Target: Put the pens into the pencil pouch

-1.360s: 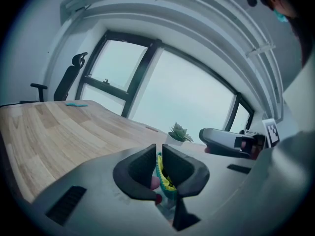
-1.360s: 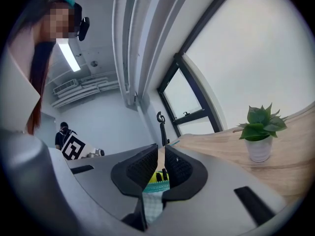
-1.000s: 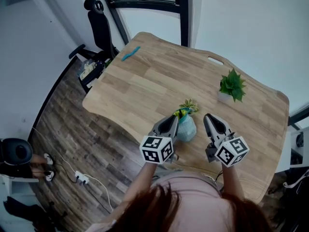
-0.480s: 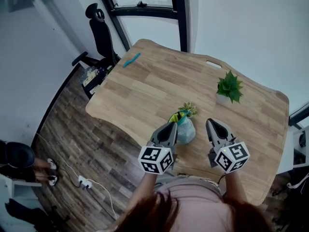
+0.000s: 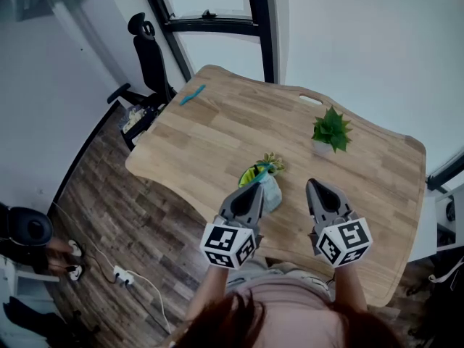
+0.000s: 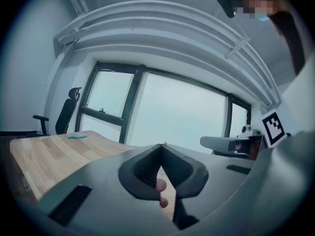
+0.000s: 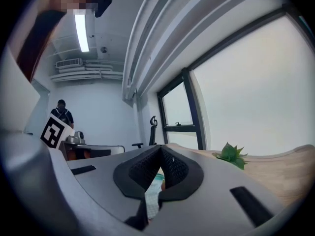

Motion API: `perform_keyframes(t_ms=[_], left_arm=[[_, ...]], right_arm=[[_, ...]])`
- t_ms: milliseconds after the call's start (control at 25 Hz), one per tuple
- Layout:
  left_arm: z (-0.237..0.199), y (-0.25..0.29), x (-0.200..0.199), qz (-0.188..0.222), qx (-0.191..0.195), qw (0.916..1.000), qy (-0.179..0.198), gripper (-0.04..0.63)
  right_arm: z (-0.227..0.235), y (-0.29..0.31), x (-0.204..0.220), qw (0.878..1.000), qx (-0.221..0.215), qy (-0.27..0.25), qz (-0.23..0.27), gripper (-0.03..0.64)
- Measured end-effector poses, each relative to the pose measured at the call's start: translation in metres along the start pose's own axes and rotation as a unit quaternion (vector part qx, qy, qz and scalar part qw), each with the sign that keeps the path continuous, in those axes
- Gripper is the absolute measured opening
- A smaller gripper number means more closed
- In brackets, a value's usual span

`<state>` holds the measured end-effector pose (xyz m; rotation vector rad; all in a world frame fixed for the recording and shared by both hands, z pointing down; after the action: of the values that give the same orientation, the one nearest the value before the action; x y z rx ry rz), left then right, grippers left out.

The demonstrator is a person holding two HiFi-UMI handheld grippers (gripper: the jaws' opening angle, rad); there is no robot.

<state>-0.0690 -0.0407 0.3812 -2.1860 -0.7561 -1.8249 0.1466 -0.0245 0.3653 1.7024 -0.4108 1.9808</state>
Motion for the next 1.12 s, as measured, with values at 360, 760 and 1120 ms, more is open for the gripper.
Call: perform_keyframes(t_ms=[360,760,1120], left_arm=[[0.035,-0.023,-0.003,0.000,-0.005,0.9981,0.062,0.000],[0.042,-0.020,-0.020,0.022,0.032,0.9967,0.071,0.000],[0.018,-0.013,-0.038,0.015,0.063,0.9957,0.066,0.000]], right_arm=[[-0.005,-0.044,-0.009,0.999,0.028,-0.032,0.023,0.000],[-0.005,-0.053,-0.019,0.995,0.085,-0.041,0.034,0.000],[-0.022,-0.040,-0.025,0.994,0.106,-0.023,0.031,0.000]])
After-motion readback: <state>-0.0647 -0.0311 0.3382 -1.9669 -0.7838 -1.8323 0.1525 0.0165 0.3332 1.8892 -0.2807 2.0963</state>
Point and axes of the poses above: the fingertips, and each gripper's own axes: y forward along the fingers, z to its right, x out of its underside, the point moved 9 cm from there along -y, backward along the fingers, and after that the axes turned 6 degrees about -x, right-handed, at the moved point
